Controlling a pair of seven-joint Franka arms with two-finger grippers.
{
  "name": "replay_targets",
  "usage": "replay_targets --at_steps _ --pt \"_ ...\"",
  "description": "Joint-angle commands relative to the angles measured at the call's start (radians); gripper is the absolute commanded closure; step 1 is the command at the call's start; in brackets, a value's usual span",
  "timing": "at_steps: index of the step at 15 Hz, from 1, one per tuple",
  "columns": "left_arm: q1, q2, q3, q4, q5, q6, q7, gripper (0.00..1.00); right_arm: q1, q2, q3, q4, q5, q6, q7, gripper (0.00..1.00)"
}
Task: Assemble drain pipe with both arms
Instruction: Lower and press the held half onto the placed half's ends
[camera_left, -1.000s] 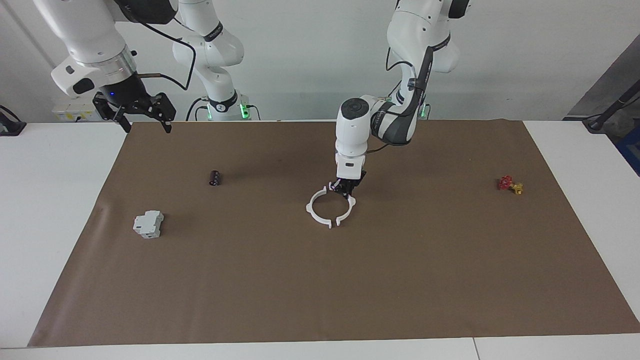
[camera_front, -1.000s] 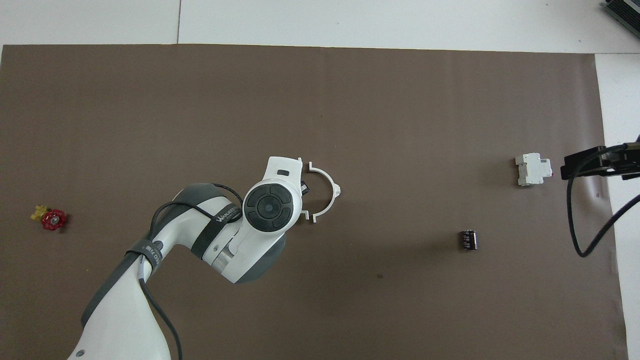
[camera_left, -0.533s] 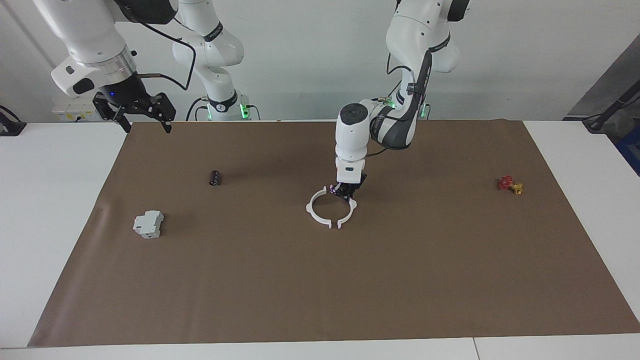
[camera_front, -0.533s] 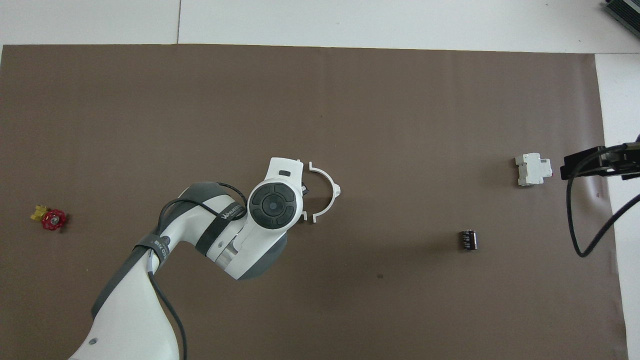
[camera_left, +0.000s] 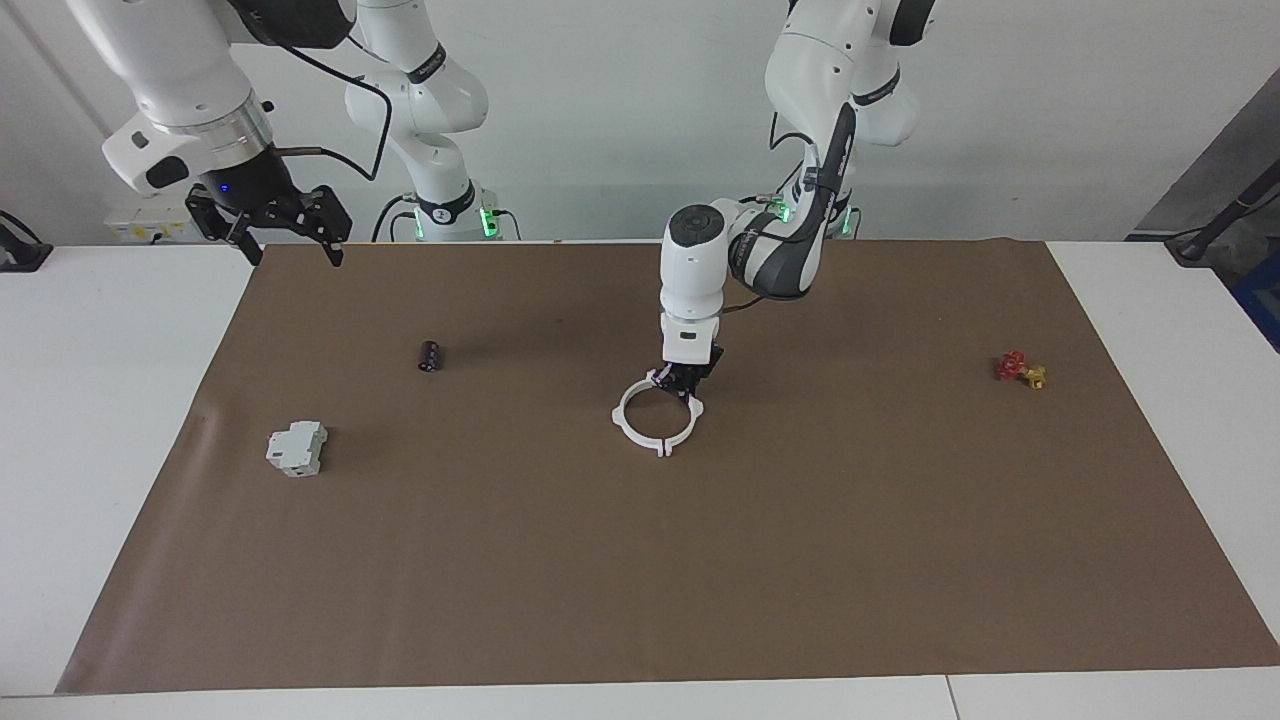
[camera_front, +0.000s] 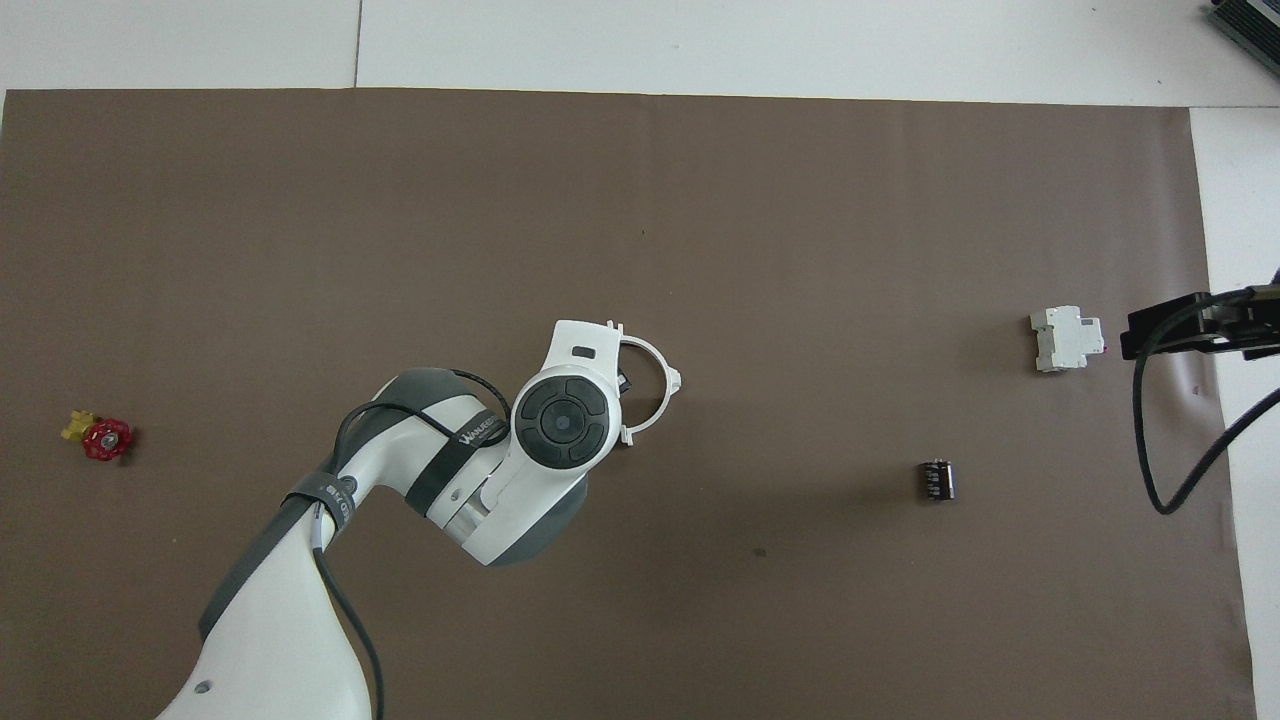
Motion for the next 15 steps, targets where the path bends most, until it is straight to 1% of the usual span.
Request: replay_targets --at_steps 1,15 --pt "-0.013 0.017 0.011 0.015 0.032 0.011 -0.028 1.0 -0.011 -0.008 0.004 -0.015 0.015 0.011 -0.021 0.0" --pt "-0.023 0.02 0.011 0.014 0.035 0.012 -0.028 1.0 -0.011 -0.008 0.005 -0.015 0.015 0.013 -0.019 0.0"
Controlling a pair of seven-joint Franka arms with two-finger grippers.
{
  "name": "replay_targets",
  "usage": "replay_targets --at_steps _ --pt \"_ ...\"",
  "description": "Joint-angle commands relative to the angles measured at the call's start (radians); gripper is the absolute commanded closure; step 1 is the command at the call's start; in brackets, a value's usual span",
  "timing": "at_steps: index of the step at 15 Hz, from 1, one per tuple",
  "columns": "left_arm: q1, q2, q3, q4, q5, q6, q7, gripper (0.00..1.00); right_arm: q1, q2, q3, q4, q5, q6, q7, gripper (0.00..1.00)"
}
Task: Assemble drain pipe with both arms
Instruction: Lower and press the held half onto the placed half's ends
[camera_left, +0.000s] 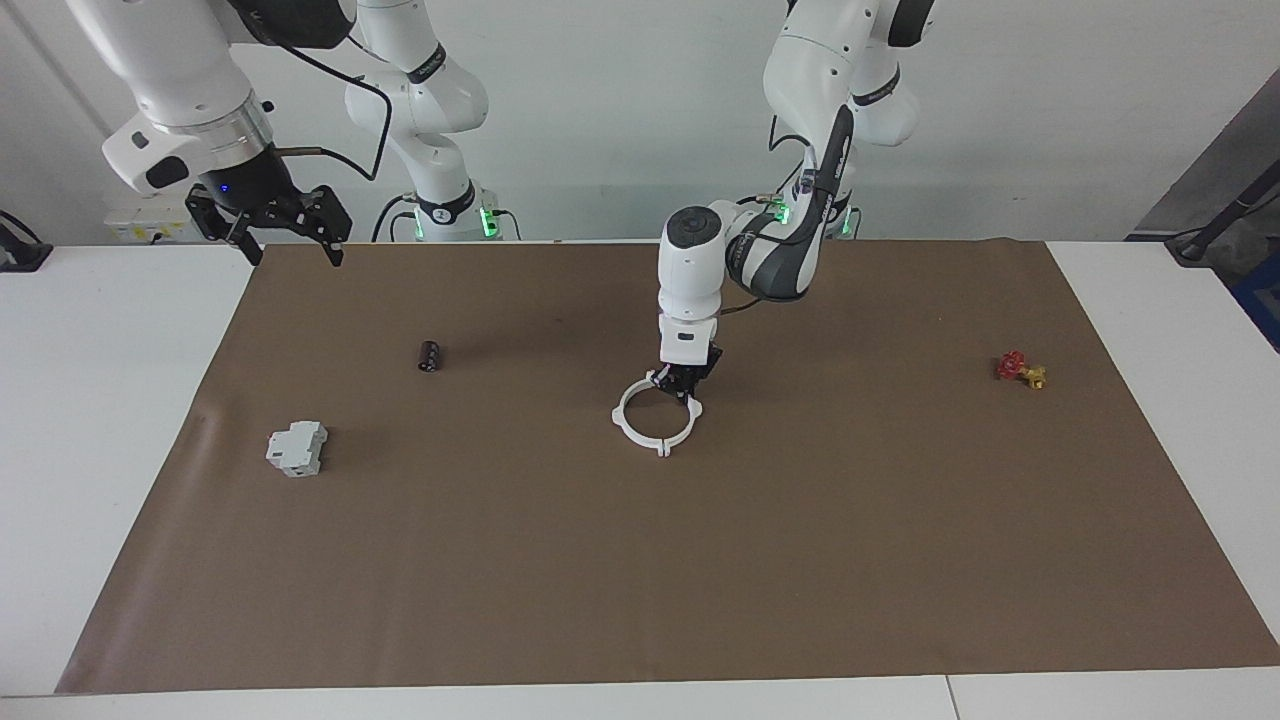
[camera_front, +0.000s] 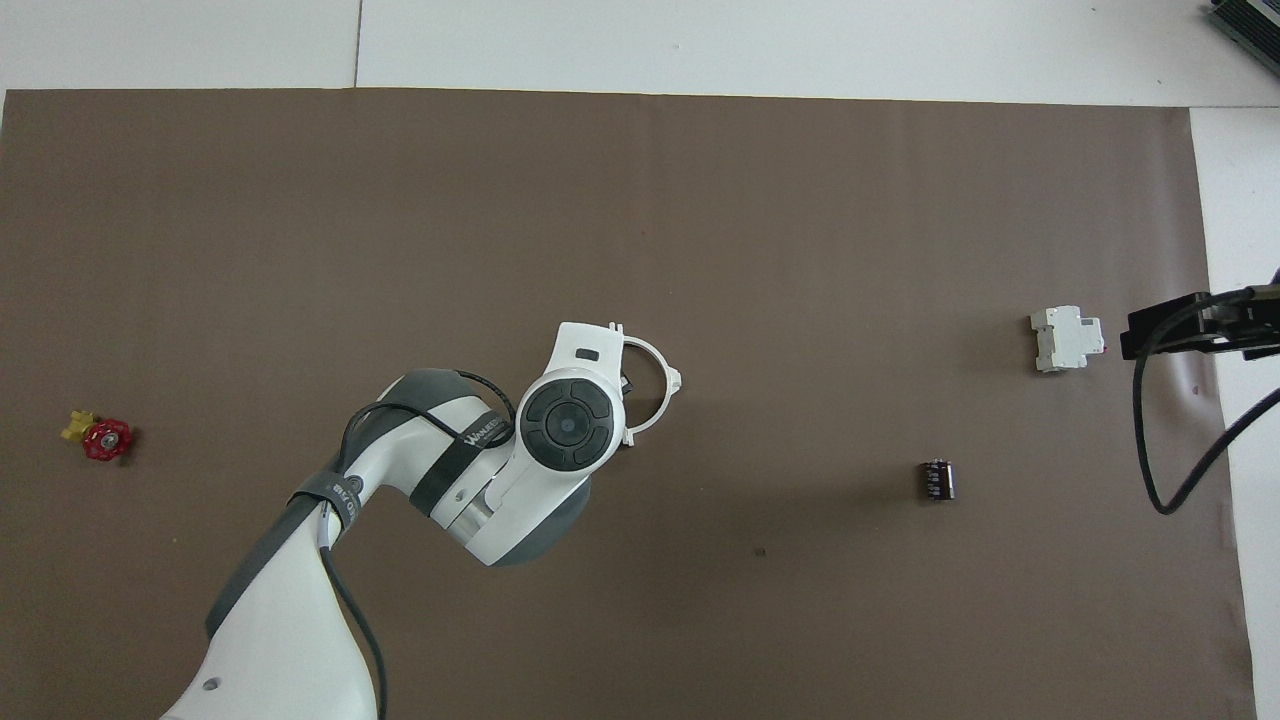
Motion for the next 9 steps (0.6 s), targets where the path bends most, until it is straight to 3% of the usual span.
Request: replay_targets --at_steps 1,3,5,9 --pt "-0.019 0.013 0.013 0.014 0.026 0.01 -0.027 1.0 -0.011 -0.008 0.004 -0.015 0.015 0.011 -0.021 0.0" --pt "-0.019 0.013 0.013 0.014 0.028 0.01 -0.027 1.0 -0.011 -0.008 0.005 -0.015 0.015 0.011 -0.019 0.0" --pt "-0.019 0.013 0.013 0.008 0.074 0.01 -0.025 0.01 -0.011 -0.008 0.004 -0.015 0.015 0.013 -0.019 0.0" --pt "-0.017 0.017 0.013 0.006 0.089 0.016 -0.025 0.0 -0.011 -0.008 0.004 -0.015 0.015 0.013 -0.019 0.0"
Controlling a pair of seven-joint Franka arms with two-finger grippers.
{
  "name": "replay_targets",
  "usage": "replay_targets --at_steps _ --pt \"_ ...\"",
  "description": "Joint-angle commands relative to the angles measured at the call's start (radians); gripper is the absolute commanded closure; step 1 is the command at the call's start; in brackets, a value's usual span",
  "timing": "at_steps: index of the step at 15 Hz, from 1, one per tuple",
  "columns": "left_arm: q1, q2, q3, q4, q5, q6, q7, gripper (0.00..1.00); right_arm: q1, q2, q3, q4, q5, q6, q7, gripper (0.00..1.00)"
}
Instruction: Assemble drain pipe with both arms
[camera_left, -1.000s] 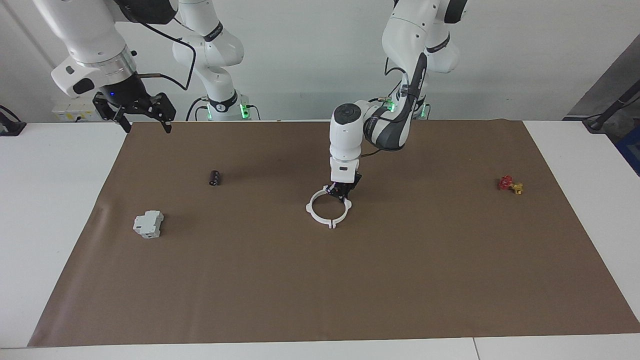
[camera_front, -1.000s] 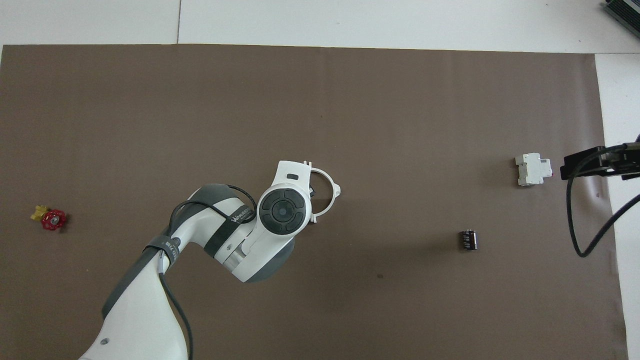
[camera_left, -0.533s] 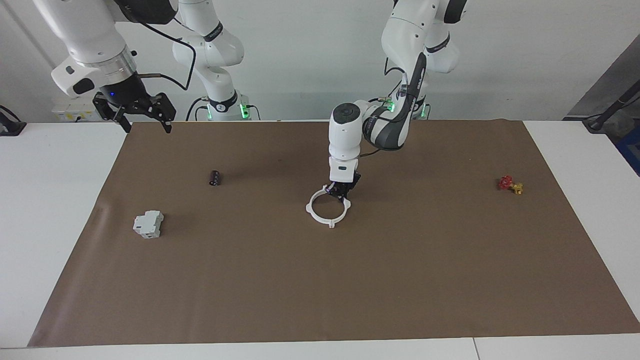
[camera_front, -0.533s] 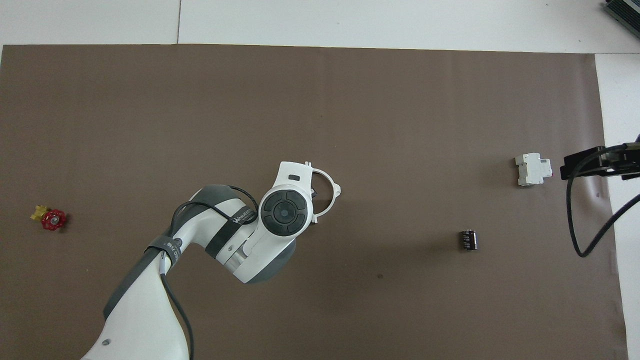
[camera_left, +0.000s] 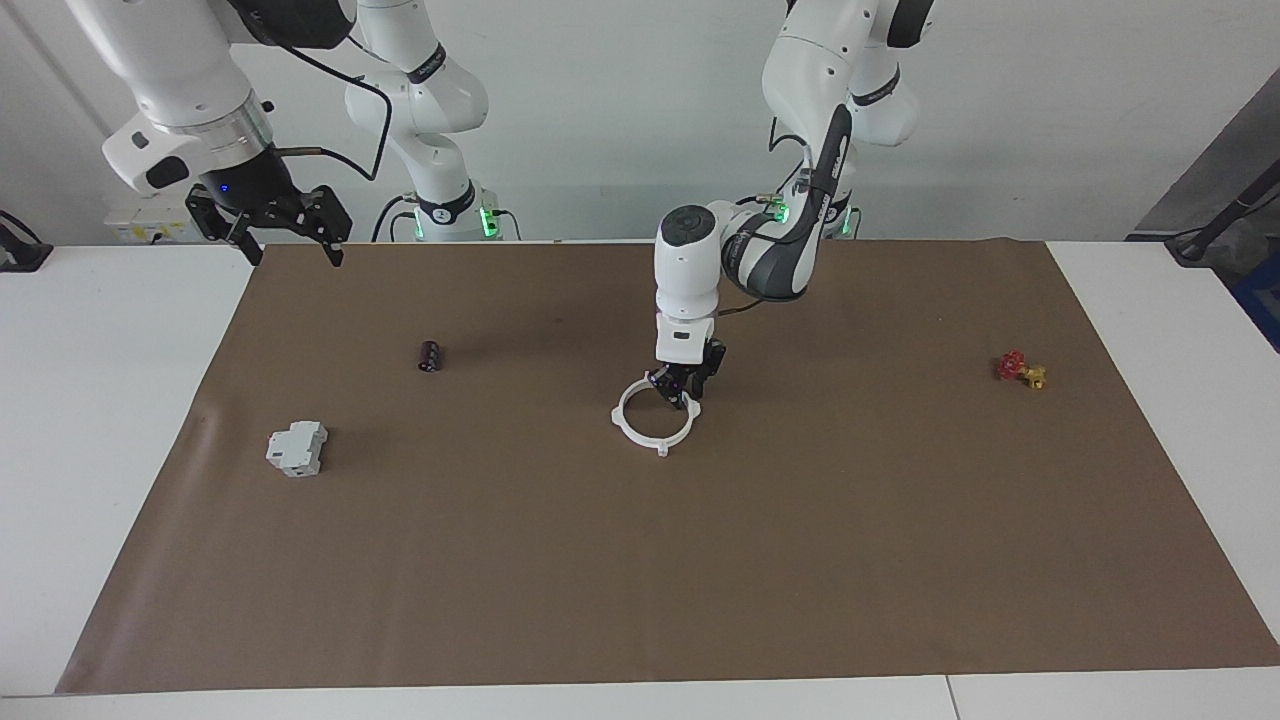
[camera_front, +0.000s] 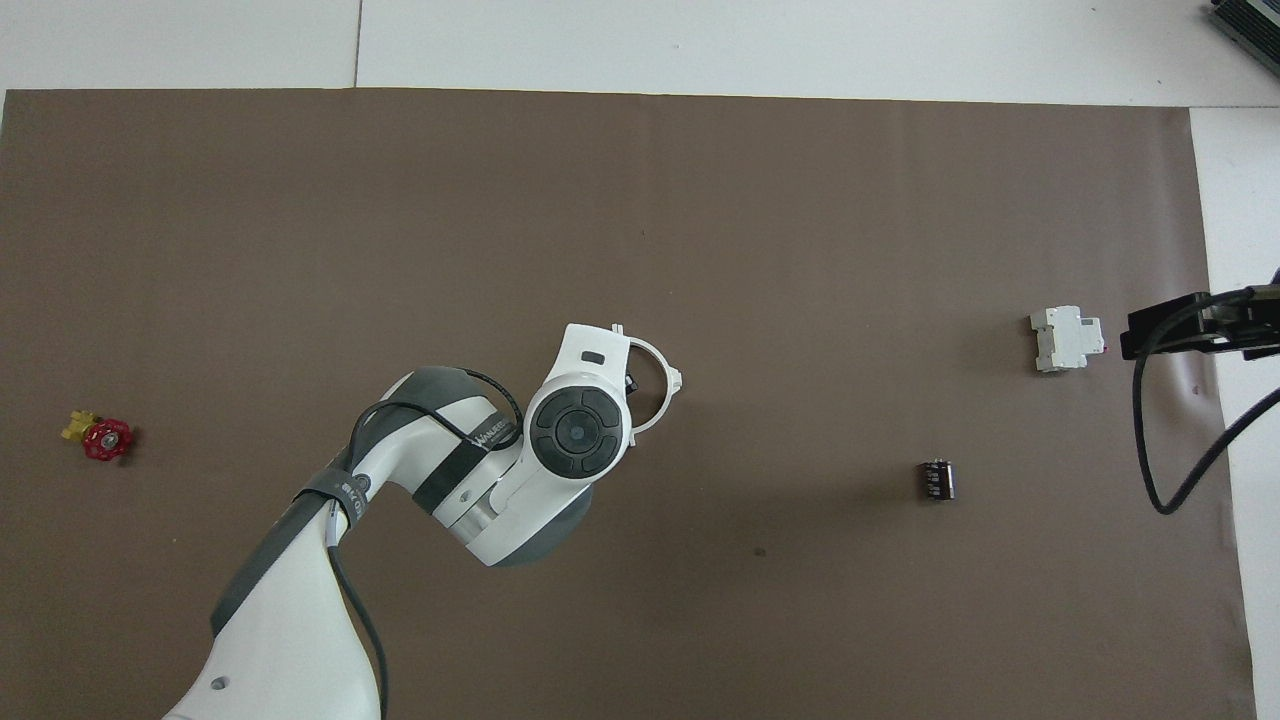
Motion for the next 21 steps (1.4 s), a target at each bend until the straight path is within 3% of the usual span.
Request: replay_targets --at_steps 1,8,12,15,18,21 --pt "-0.017 0.012 0.013 0.006 0.027 0.015 -0.023 0.0 -0.011 -0.008 0.004 -0.015 0.015 0.013 -0.021 0.0" --pt "-0.017 0.012 0.013 0.005 0.027 0.01 -0.022 0.0 -0.011 -0.008 0.004 -0.015 0.015 0.013 -0.019 0.0" --pt "-0.014 -0.013 0.016 0.054 0.03 -0.127 -0.014 0.0 -0.011 -0.008 0.004 -0.015 0.015 0.013 -0.019 0.0" --pt "0.022 -0.169 0.013 0.057 0.028 -0.279 0.061 0.0 -0.011 -0.008 0.004 -0.015 0.015 0.013 -0.019 0.0" --pt "0.065 -0.296 0.021 0.096 0.015 -0.488 0.283 0.0 -0.011 -0.008 0.004 -0.015 0.015 0.013 -0.019 0.0" --pt "0.246 -0.372 0.027 0.251 -0.085 -0.716 0.653 0.0 -0.011 -0.008 0.004 -0.015 0.015 0.013 -0.019 0.0"
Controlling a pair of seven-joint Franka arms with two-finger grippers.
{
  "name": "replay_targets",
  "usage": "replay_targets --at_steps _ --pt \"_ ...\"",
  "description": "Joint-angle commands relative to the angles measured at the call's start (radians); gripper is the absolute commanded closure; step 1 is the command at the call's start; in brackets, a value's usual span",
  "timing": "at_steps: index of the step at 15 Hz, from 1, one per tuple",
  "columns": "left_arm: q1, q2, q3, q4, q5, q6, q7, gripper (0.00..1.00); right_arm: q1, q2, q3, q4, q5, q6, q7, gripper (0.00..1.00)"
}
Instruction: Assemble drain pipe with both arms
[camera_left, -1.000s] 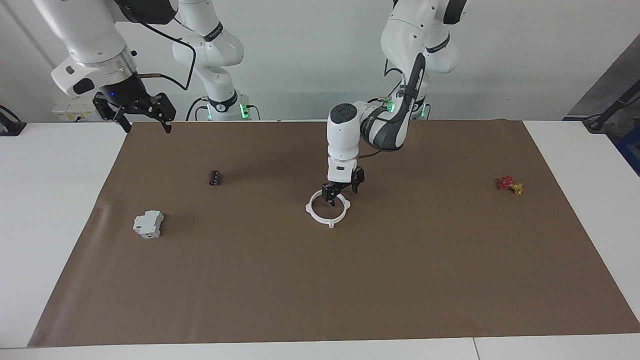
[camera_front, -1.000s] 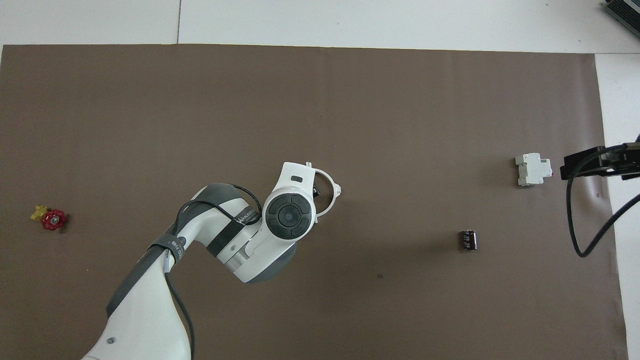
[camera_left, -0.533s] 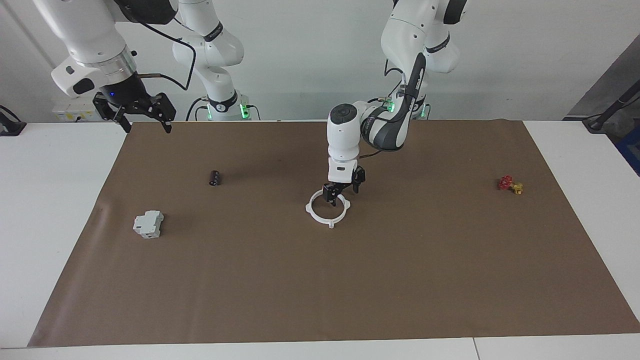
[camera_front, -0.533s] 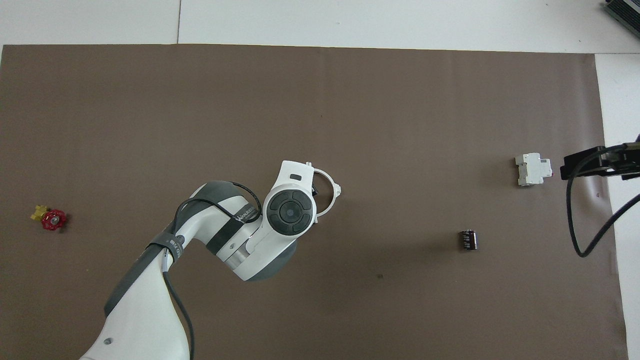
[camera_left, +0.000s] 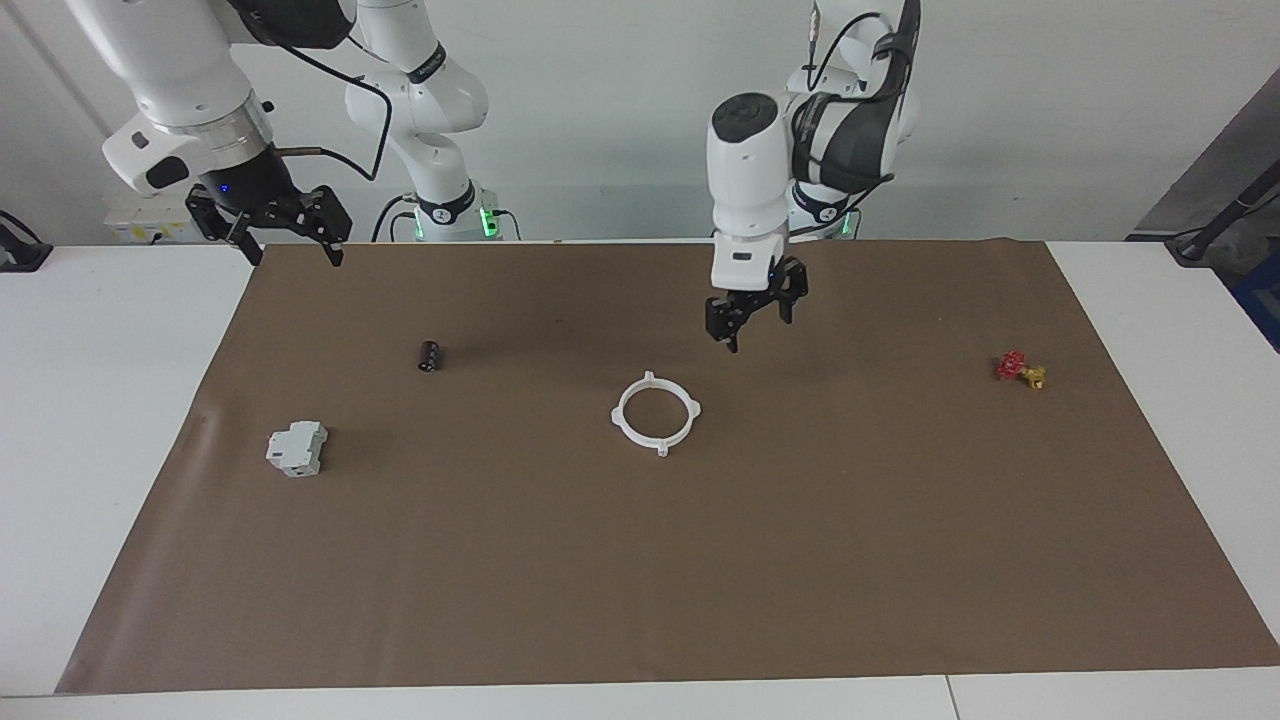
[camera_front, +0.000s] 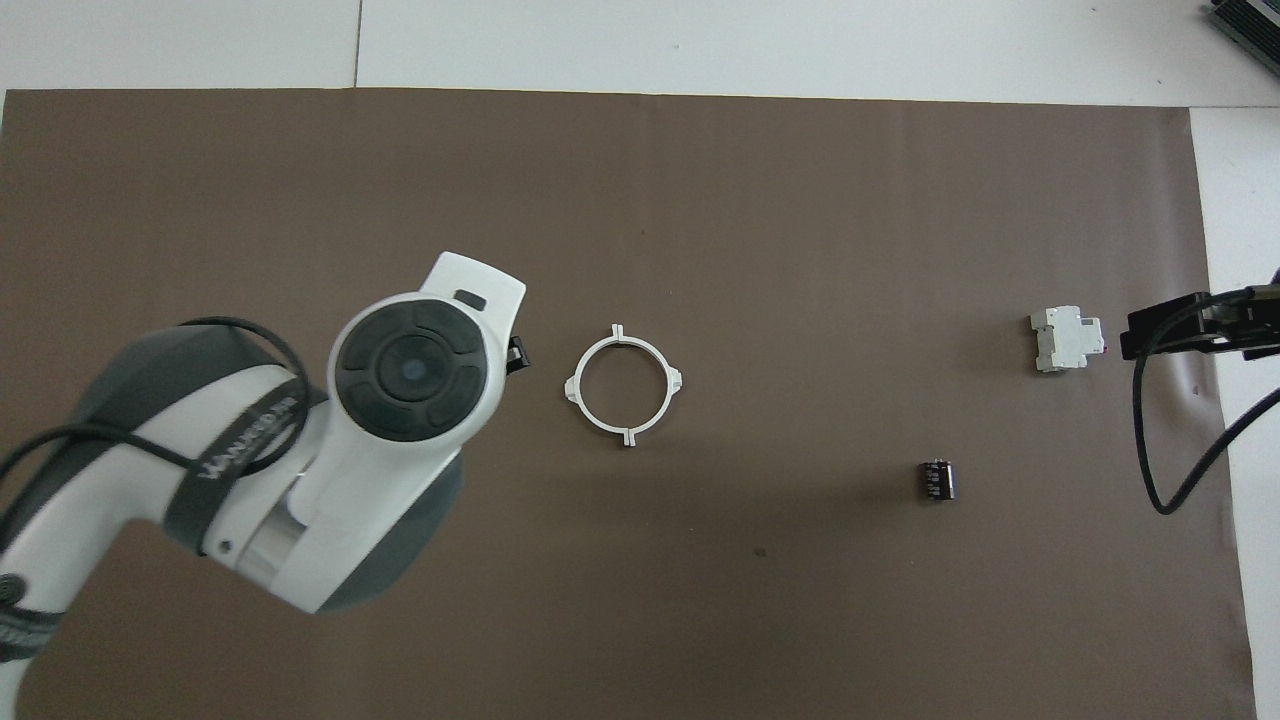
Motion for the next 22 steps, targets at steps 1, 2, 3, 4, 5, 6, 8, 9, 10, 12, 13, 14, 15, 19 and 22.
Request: replay_targets --at_steps 1,2,3,4,5,6,8,9,10,12,13,14,15,19,22 --pt "0.215 -0.054 -0.003 0.136 -0.116 -0.179 0.386 0.0 -0.011 -0.009 0.004 -0.015 0.015 0.013 -0.021 0.0" --pt "0.291 -0.054 -0.003 0.184 -0.13 -0.225 0.51 0.0 -0.011 -0.008 0.005 -0.015 0.015 0.013 -0.021 0.0" --pt "0.351 -0.054 -0.001 0.216 -0.13 -0.256 0.603 0.0 -0.011 -0.008 0.004 -0.015 0.015 0.013 -0.019 0.0" --pt "0.403 -0.054 -0.001 0.235 -0.13 -0.273 0.681 0.0 -0.011 -0.008 0.005 -0.015 0.015 0.011 -0.021 0.0" --pt "0.457 -0.058 0.0 0.239 -0.13 -0.281 0.761 0.0 -0.011 -0.008 0.004 -0.015 0.015 0.013 -0.021 0.0" --pt "0.504 -0.073 0.0 0.239 -0.13 -0.287 0.837 0.0 -0.011 -0.008 0.005 -0.015 0.015 0.011 -0.019 0.0" --pt "0.59 -0.097 0.002 0.238 -0.13 -0.314 0.945 0.0 -0.011 -0.008 0.005 -0.015 0.015 0.013 -0.019 0.0" --pt "0.624 -0.102 0.003 0.236 -0.135 -0.331 0.997 0.0 -0.011 -0.008 0.005 -0.015 0.015 0.013 -0.021 0.0" --pt "0.632 -0.108 0.002 0.227 -0.135 -0.338 1.021 0.0 -0.011 -0.008 0.004 -0.015 0.015 0.011 -0.019 0.0" --pt "0.627 -0.162 -0.001 0.114 -0.135 -0.293 1.045 0.0 -0.011 -0.008 0.004 -0.015 0.015 0.011 -0.019 0.0" --pt "0.618 -0.18 -0.001 0.062 -0.135 -0.267 1.047 0.0 -0.011 -0.008 0.004 -0.015 0.015 0.011 -0.021 0.0" --pt "0.615 -0.17 -0.001 0.04 -0.135 -0.252 1.048 0.0 -0.011 -0.008 0.004 -0.015 0.015 0.013 -0.021 0.0" --pt "0.583 -0.135 0.003 0.046 -0.138 -0.252 1.047 0.0 -0.011 -0.008 0.004 -0.015 0.015 0.011 -0.019 0.0" --pt "0.437 -0.041 0.126 0.178 -0.219 -0.336 1.016 0.0 -0.011 -0.008 0.004 -0.015 0.015 0.013 -0.021 0.0" --pt "0.442 -0.053 0.108 0.181 -0.225 -0.292 0.972 0.0 -0.011 -0.008 0.004 -0.015 0.015 0.013 -0.021 0.0"
